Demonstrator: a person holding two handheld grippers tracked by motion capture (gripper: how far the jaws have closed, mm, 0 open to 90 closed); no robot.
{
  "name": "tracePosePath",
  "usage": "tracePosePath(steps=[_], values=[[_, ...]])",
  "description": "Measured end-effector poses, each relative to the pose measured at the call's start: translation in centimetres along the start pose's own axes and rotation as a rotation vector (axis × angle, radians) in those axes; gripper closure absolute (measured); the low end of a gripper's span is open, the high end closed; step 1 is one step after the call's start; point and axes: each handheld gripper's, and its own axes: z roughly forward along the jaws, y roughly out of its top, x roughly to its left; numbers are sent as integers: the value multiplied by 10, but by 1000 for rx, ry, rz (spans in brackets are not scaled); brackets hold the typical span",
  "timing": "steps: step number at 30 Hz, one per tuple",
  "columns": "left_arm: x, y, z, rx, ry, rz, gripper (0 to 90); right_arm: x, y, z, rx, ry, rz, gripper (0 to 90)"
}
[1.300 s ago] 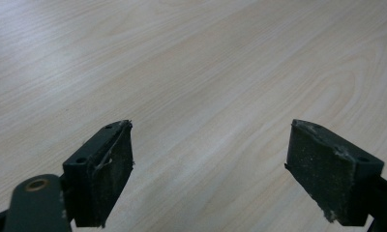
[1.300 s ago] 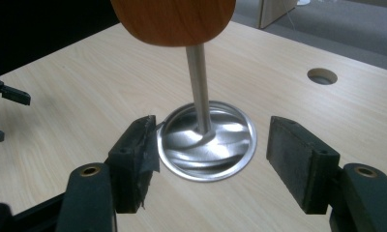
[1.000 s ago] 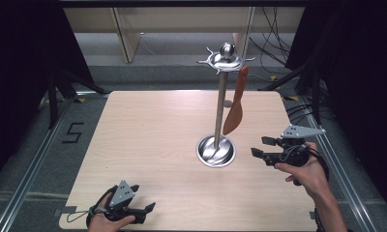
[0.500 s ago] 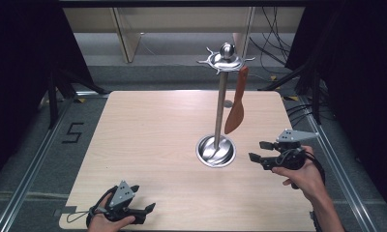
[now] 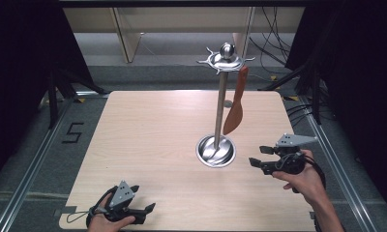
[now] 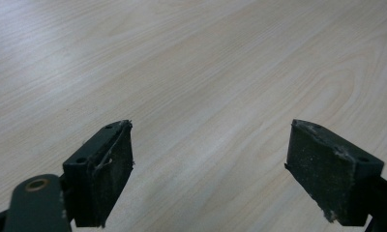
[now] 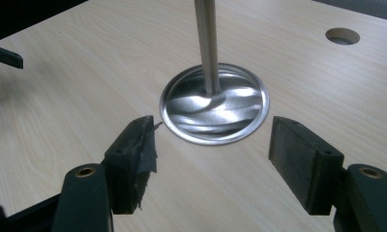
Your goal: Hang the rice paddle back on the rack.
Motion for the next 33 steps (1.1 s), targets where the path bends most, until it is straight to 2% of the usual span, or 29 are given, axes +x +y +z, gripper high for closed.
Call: tracePosePath(steps=[1,2,3,5,6,7,8,9,10,11,12,13,14,15,20,21,22,24,25,27,28,30,32,33], values=[[0,0,0,0,0,4,160,0,-1,0,-5,-3,5,345],[0,0,0,3,-1,1,160,-1,-2,1,-19,-11,-21,345],[0,0,0,3,-1,-2,160,1,-3,-1,7,-3,8,344],[0,0,0,2,-1,1,160,0,-5,1,-5,11,7,344],[-4,-1,1,-17,-10,-52,160,0,-6,1,-7,-8,-5,344],[-3,-1,1,-12,-8,-47,160,1,-7,-1,13,-2,8,343],[-2,-1,0,-7,-5,-32,160,1,-9,0,1,-6,3,342],[0,0,0,4,2,3,160,1,-10,-1,12,9,9,342],[1,0,0,2,2,11,160,1,-11,-1,12,-2,8,341],[1,0,0,2,1,6,160,-1,-13,0,9,-8,-18,341],[0,0,0,2,1,2,160,1,-14,-1,17,-2,14,340],[0,0,0,2,1,1,160,1,-16,0,14,12,19,339],[-1,-1,0,-6,-3,-20,160,2,-19,0,20,1,12,338],[-2,-1,0,-4,-3,-23,160,2,-20,0,31,6,14,335],[-1,-1,0,-2,-2,-20,160,5,-29,2,53,9,17,332],[-1,-1,0,-1,-2,-19,161,4,-31,3,54,11,3,331],[-2,-1,0,-2,-3,-25,160,6,-33,4,58,10,22,331],[-1,-1,0,-2,-2,-20,160,6,-35,4,64,12,20,331],[-1,-1,0,-4,-2,-18,160,8,-37,5,67,17,36,331],[-1,-1,0,-2,-2,-21,160,6,-41,7,74,14,8,329],[-2,-1,0,-1,-2,-21,160,9,-43,8,78,33,44,327],[0,0,0,1,3,3,160,10,-46,9,89,22,17,326],[-2,-1,0,-3,-2,-22,160,11,-48,10,95,21,9,323],[-1,-1,0,-4,-2,-22,161,13,-50,10,98,30,24,320]])
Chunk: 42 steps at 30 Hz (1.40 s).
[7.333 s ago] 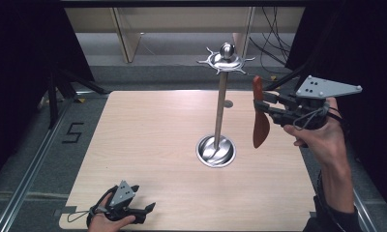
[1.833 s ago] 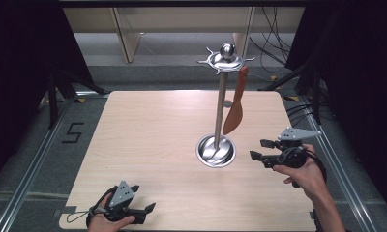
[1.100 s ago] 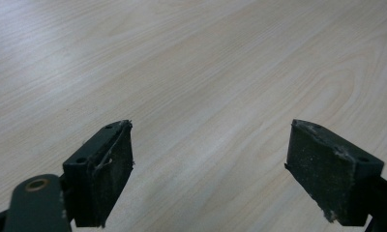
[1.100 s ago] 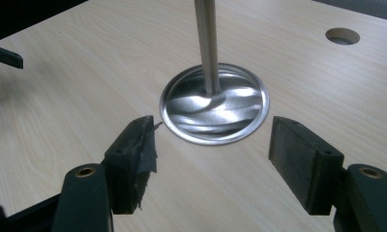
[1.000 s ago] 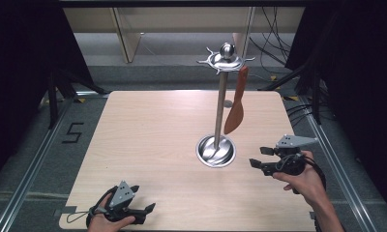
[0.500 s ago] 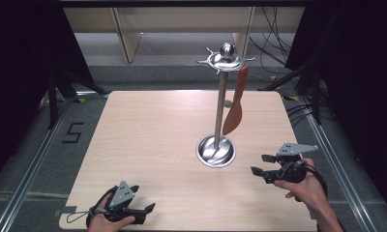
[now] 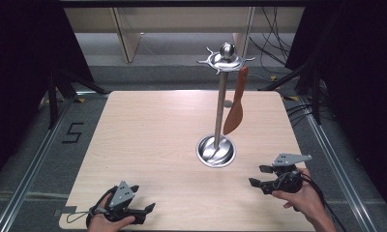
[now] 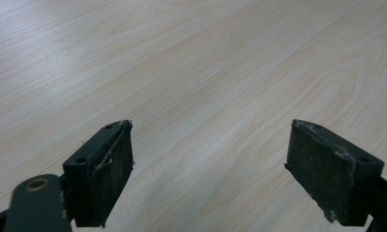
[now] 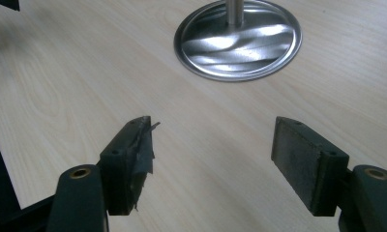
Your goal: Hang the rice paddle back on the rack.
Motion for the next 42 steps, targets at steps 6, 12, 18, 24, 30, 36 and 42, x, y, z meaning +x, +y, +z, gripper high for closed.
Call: tracePosePath(steps=[6,12,18,24,30,36,42], values=[[0,0,0,0,1,4,161,3,-8,1,13,-3,4,318],[-1,0,1,-5,-2,-13,161,6,-16,2,15,12,3,317],[-1,-1,1,-9,-1,-17,162,9,-23,-1,43,-2,14,313],[-3,-1,2,-9,-1,-48,161,10,-28,-2,29,-8,-6,308],[-3,-1,2,-4,2,-46,161,12,-31,-6,34,-4,6,302],[-3,-1,1,0,3,-43,161,13,-36,-10,30,-11,7,298],[-3,-1,2,-2,3,-45,161,12,-40,-11,23,-14,-16,290]])
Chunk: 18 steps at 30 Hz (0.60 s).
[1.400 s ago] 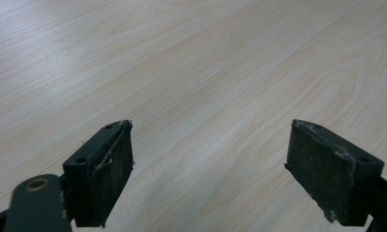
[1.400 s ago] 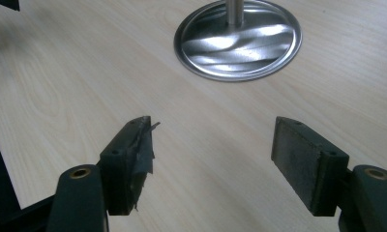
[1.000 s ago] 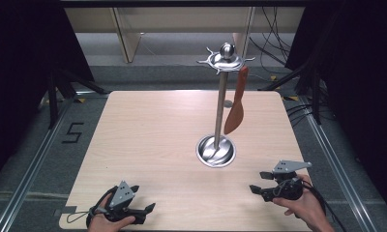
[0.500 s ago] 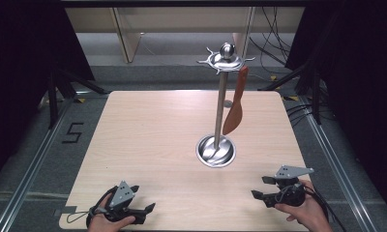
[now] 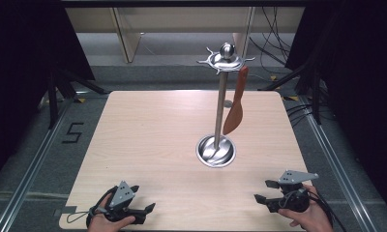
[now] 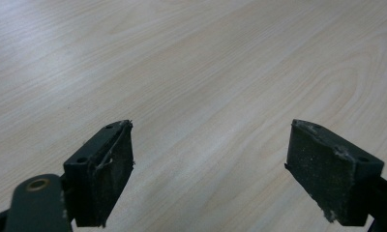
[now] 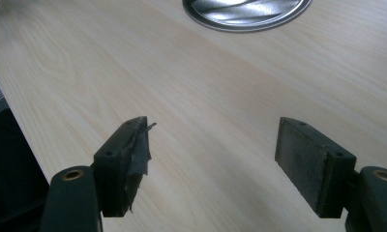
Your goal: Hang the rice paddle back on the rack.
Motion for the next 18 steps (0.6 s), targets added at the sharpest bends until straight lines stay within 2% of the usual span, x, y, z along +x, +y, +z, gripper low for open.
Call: tracePosePath(steps=[1,2,4,5,6,7,8,9,10,11,12,13,14,15,17,18], values=[[0,0,0,0,0,0,161,2,-2,0,-2,0,28,290],[0,0,0,1,0,0,162,2,-2,0,3,-5,12,289],[0,0,0,0,0,0,161,4,-4,-1,12,-5,32,288],[0,0,0,-1,-1,4,162,4,-5,0,-1,11,27,288],[1,1,0,-6,-2,30,161,5,-5,-2,19,0,40,287],[2,1,0,-4,2,42,161,5,-6,-2,13,3,28,287],[3,1,0,-5,2,43,162,5,-6,-2,5,-10,15,287],[3,1,0,-5,2,43,161,5,-6,-2,5,-10,15,287],[2,1,0,-5,2,40,161,4,-6,-1,-2,-1,-5,286],[2,1,0,-5,1,40,162,7,-7,-2,7,11,28,286],[0,0,0,1,2,6,161,7,-7,-2,2,15,34,286],[0,0,0,0,2,10,162,5,-7,-3,1,-5,-8,286],[3,1,0,-4,1,45,162,7,-8,-3,6,-7,10,286],[1,1,0,-6,-1,30,162,8,-9,-2,7,-6,32,286],[2,1,0,-6,1,37,162,6,-9,-2,5,-6,13,286],[2,1,0,-5,3,44,161,7,-9,-1,8,6,36,286]])
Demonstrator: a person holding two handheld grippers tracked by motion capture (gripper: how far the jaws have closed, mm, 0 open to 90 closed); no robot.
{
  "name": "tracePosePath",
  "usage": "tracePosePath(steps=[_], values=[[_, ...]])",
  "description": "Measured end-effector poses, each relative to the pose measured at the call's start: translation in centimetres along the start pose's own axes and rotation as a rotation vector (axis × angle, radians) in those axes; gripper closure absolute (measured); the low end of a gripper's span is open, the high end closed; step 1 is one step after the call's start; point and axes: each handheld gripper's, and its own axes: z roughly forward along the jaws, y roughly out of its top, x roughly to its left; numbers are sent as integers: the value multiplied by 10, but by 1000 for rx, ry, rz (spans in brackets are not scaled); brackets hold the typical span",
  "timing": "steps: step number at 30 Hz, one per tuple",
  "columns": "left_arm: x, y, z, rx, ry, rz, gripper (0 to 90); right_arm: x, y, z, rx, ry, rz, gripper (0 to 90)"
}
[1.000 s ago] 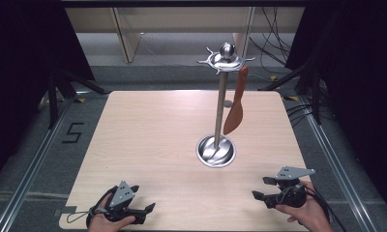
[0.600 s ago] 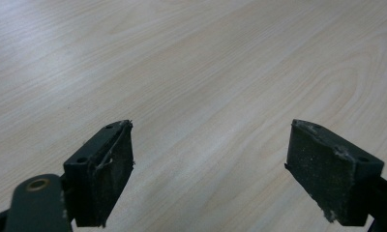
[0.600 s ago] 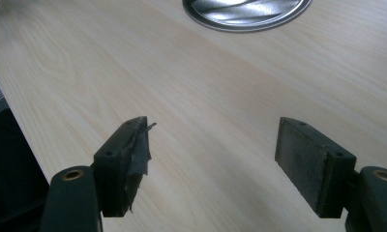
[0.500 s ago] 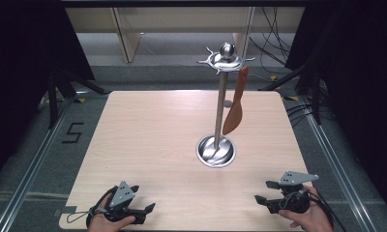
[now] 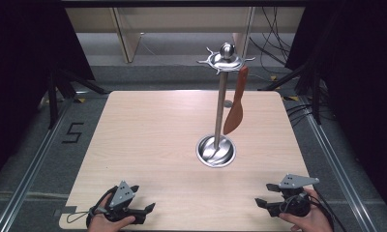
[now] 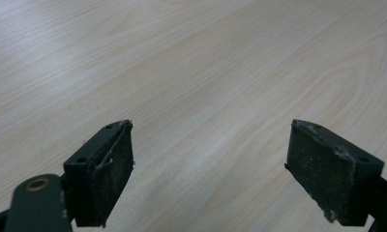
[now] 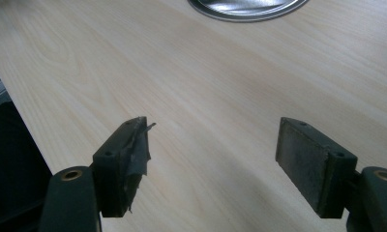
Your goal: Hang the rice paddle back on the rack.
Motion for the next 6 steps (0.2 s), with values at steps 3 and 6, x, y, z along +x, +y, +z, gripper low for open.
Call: tracePosePath(steps=[3,6], values=[[-3,-1,0,5,0,-45,161,-1,0,-1,1,-11,-3,286],[2,0,0,9,0,18,161,-1,0,0,-1,9,-3,286]])
